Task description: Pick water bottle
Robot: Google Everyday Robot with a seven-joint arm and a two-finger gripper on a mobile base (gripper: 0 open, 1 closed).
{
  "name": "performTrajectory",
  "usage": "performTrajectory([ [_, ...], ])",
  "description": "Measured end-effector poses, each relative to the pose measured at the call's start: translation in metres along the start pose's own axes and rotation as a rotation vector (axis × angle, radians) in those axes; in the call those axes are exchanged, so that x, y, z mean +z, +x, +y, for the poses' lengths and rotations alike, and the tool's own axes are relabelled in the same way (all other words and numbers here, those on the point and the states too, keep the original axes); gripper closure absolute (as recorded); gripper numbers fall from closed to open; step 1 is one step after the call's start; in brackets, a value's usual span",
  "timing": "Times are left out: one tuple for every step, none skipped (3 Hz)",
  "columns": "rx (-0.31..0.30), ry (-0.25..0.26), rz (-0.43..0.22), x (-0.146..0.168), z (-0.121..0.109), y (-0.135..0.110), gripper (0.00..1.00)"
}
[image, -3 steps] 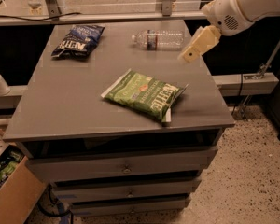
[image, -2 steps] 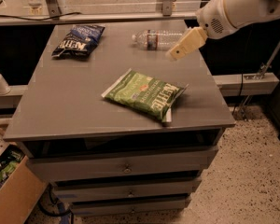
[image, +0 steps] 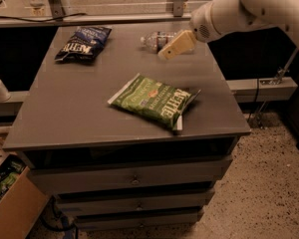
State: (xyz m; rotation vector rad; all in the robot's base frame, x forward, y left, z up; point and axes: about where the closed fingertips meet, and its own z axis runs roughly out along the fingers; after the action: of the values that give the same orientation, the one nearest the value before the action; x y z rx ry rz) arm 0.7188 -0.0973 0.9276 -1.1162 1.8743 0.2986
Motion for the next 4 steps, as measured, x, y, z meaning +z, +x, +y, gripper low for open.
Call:
performTrajectory([
  [-0.026,0.0,0.018,0.033,-0.012,0.005,0.0],
  [-0.034,0.003,0.031,0.058,-0.024,0.006,0.0],
  [-0.038,-0.001,0.057,0.083,-0.036,0.008,0.0],
  [-0.027,0.001,0.09,0.101,-0.053,0.015,0.0],
])
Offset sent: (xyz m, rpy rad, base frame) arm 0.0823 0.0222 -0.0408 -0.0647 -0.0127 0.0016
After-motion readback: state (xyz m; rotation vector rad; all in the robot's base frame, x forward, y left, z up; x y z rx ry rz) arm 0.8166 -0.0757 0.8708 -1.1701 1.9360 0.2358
